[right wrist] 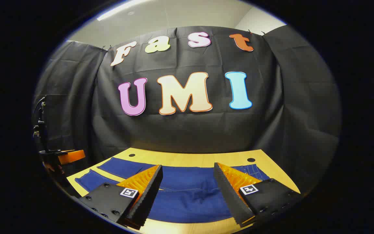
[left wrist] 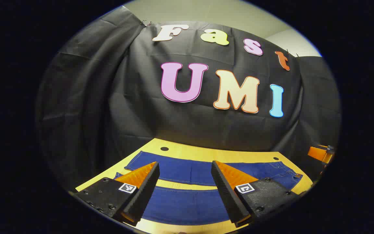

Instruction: Grasp the waist and the cuffs of the jeans and fold them to make the two legs overlap; first hold the waist and fold one-third of the jeans toward the cuffs, then hold the cuffs and fold the remaining one-third in the same direction to finish folding.

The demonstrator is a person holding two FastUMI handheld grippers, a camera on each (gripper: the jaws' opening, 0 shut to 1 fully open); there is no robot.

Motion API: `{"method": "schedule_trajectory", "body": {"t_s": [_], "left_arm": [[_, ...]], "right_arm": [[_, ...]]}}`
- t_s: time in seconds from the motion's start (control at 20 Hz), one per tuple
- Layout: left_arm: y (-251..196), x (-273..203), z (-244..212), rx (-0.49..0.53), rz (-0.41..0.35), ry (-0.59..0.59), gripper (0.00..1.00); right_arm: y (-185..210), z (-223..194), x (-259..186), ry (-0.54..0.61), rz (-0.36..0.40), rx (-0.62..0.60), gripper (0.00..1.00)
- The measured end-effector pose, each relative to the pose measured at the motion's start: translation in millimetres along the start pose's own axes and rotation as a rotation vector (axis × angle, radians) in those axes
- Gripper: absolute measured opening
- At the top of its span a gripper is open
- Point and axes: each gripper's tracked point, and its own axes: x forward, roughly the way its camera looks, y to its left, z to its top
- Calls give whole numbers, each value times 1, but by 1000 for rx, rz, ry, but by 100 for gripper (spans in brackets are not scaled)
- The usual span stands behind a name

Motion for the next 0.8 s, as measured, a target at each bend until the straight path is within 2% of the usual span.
{"method": "schedule_trajectory", "body": {"t_s": [0.15,0.2,0.35,0.4,0.6,0.8], "left_arm": [[0,0,-3,-3,-15,13,95],[0,-1,-6,-6,-16,17,95],[-2,-2,-7,-7,-27,24,95],[-1,-3,-10,-3,-31,29,95],[-2,-6,-13,0,-53,43,95],[6,-10,-29,19,-71,85,95]], "right_arm": [[2,-1,-3,4,-1,-4,97],[2,-1,-4,6,-4,-6,94],[4,-5,-5,14,-5,-6,93],[6,-6,-6,16,-4,-6,98],[8,-11,-9,28,-8,-17,98],[11,-16,-11,36,-15,-7,94]]}}
